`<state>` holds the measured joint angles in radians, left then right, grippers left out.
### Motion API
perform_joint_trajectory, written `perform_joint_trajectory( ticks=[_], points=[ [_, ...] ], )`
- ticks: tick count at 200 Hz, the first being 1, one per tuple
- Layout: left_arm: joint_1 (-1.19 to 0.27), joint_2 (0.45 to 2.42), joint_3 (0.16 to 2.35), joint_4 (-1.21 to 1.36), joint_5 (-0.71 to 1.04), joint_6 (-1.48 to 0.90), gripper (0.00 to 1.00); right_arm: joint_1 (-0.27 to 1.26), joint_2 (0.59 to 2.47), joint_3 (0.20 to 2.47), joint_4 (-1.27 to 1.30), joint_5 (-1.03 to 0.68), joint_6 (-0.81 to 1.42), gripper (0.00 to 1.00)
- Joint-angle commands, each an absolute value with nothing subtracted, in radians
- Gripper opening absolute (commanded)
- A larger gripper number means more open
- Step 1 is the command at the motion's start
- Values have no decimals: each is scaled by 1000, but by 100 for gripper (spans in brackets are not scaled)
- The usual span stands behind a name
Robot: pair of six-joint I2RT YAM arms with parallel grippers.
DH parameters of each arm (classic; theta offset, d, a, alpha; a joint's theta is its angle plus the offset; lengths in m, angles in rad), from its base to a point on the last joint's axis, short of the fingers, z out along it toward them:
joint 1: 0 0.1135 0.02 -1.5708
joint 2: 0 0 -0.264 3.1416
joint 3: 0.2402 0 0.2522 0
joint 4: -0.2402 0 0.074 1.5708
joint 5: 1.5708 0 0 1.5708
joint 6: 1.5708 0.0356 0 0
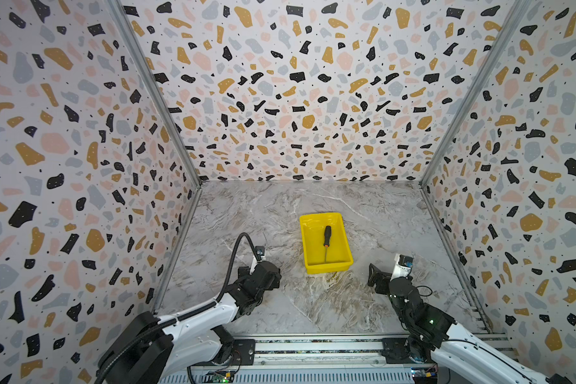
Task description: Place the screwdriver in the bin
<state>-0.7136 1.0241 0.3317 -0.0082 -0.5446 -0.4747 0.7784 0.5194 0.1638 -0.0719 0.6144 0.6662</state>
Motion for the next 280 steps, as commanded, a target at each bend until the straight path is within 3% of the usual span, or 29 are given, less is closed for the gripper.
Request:
perform_joint_trajectory(
  ticks=[1,48,92,112,138,151,194,221,251,269,280],
  points=[
    [-710,948,304,111,-667,-487,100,779,587,194,-2,652,630,98],
    [-711,932,296,92,-598,-509,100,689,755,339,324,725,362,99],
    [-711,940,306,83,-617,-508,100,433,1055,280,785,662,79,95],
    [-710,924,302,80,-624,-509,100,373,1156,260,889,719,49,98],
    [-711,886,289,84,-631,-511,100,325,1213,186,1048,604,53,98],
    [-710,869,281,85,-631,-512,100,299,1235,176,1051,541,73,98],
    [-711,860,274,89,-629,-515,100,255,1273,187,1045,566,110,100],
    [-711,872,279,84,-627,-519,100,258,1276,82,1308,470,-38,99],
    [-711,880,283,84,-623,-520,100,335,1356,85,1389,311,-210,100],
    [-711,874,286,71,-625,-521,100,245,1445,93,1479,342,-113,100],
    [-711,863,283,69,-624,-522,100,116,1441,82,1428,215,17,98]
  ],
)
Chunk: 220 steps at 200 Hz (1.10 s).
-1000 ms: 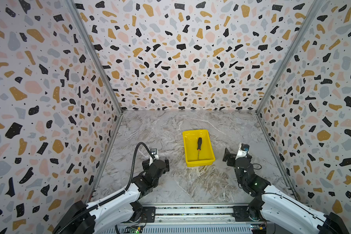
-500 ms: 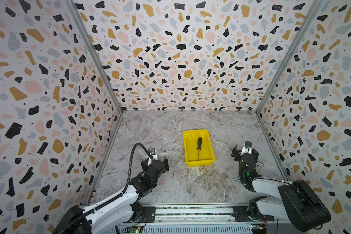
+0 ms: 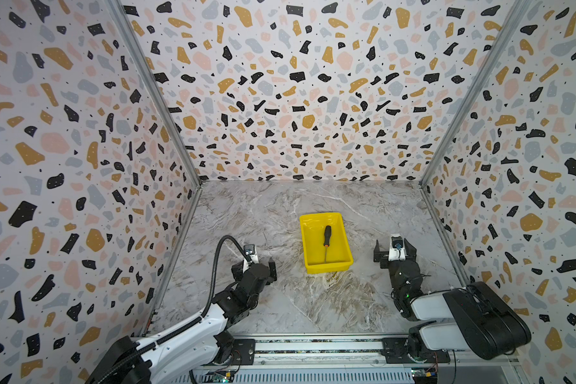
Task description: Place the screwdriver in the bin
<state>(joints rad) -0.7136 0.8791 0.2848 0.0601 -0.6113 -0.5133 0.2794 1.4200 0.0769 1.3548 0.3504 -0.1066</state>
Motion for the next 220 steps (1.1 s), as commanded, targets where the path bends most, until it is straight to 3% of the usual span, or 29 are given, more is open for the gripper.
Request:
perform_joint_trajectory(
  ticks=[1,17,52,73,89,119,136,165,201,220],
  points=[
    [-712,862,282,69,-625,-522,100,104,1445,81,1437,204,22,98],
    [-711,840,272,73,-624,-525,100,46,1468,73,1483,143,66,100],
    [-711,813,273,65,-623,-525,100,136,1489,201,1253,210,-4,99],
    [-711,776,259,88,-627,-505,100,153,1475,140,1372,192,-41,99],
    [-711,747,247,135,-734,-471,100,145,1485,156,1354,173,-42,99],
    [-710,735,219,393,-945,-303,100,140,1480,163,1336,160,-40,99],
    [-708,746,192,568,-895,-7,100,137,1482,166,1335,154,-38,99],
    [-667,853,96,953,-891,290,100,122,1483,182,1284,131,-32,99],
    [-525,1063,150,922,-913,216,100,104,1485,196,1257,89,-27,99],
    [-491,1129,70,1099,-839,205,100,102,1485,198,1255,84,-26,99]
  ],
)
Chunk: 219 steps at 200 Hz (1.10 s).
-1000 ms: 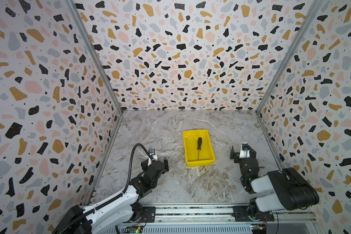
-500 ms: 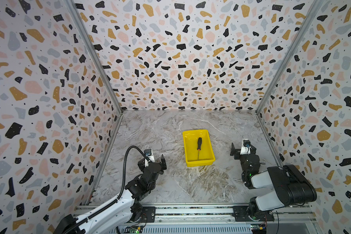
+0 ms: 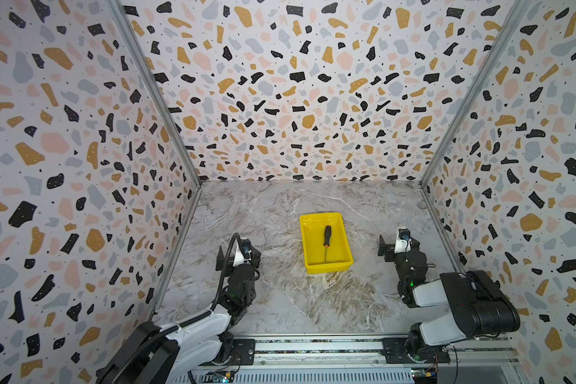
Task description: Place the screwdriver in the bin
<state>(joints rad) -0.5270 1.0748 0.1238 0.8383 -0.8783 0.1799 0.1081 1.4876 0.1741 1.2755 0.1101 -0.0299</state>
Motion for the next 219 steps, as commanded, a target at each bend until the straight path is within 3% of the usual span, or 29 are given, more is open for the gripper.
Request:
perform_joint_trajectory(
  ticks=[1,10,31,63,92,120,140,157,173,219],
  points=[
    [-488,1133,65,1110,-832,201,100,102,1484,198,1255,84,-26,99],
    [-462,1157,36,1203,-758,205,100,100,1484,198,1254,84,-27,99],
    [-414,1156,115,1019,-635,180,100,99,1484,198,1253,80,-26,99],
    [-348,1205,188,937,-678,88,100,99,1484,198,1253,80,-25,99],
    [-307,1177,82,1129,-595,6,100,99,1484,198,1252,80,-25,99],
    [-212,1387,32,1442,-570,-60,100,99,1485,199,1253,80,-26,99],
    [-199,1311,104,1182,-534,-83,100,99,1485,199,1250,80,-25,99],
    [-199,1356,77,1303,-528,-70,100,99,1485,199,1251,78,-25,99],
    [-199,1322,106,1196,-528,-78,100,98,1485,201,1250,79,-25,99],
    [-201,1331,97,1229,-526,-71,100,97,1486,204,1244,72,-23,99]
  ],
)
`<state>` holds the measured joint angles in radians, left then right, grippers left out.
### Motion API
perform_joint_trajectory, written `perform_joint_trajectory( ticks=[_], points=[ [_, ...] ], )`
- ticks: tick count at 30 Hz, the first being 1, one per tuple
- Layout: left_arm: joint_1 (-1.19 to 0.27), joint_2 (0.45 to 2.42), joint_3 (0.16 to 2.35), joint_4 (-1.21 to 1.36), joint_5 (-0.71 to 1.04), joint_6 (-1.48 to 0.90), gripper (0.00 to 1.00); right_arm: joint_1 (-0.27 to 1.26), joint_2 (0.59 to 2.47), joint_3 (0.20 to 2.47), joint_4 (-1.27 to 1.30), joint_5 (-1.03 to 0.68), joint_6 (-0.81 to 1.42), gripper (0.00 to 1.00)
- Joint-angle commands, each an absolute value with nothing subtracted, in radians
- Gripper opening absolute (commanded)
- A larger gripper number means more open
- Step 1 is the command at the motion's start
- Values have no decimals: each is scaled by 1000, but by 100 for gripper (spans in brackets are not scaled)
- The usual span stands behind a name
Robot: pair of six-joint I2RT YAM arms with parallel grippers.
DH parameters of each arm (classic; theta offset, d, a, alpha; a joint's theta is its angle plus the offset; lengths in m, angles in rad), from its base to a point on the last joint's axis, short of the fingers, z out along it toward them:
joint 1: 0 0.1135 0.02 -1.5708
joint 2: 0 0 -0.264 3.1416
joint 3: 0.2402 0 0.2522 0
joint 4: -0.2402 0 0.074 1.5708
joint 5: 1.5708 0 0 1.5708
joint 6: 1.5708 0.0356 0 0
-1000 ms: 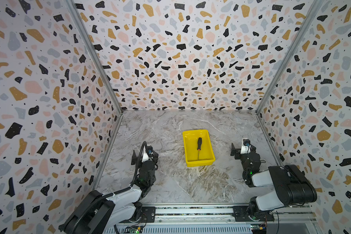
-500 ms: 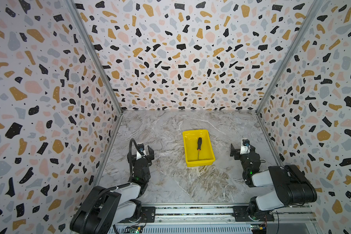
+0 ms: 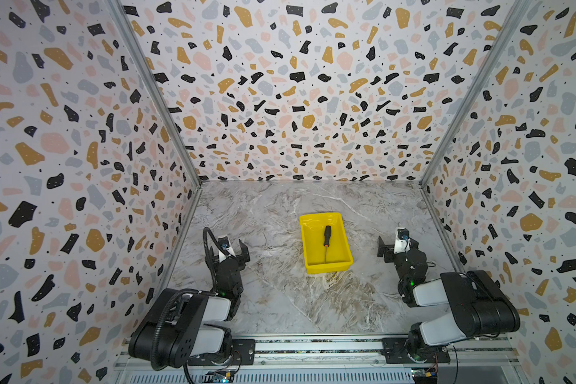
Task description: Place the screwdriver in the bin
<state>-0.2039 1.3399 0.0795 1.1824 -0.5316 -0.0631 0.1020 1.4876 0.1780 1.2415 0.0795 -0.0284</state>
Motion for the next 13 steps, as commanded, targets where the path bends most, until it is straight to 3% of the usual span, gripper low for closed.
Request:
perform_joint_trajectory(
  ticks=[1,13],
  points=[
    [-201,1330,97,1227,-526,-72,100,98,1486,204,1243,72,-22,99],
    [-201,1330,98,1221,-525,-72,100,96,1480,197,1249,29,-42,99]
  ],
)
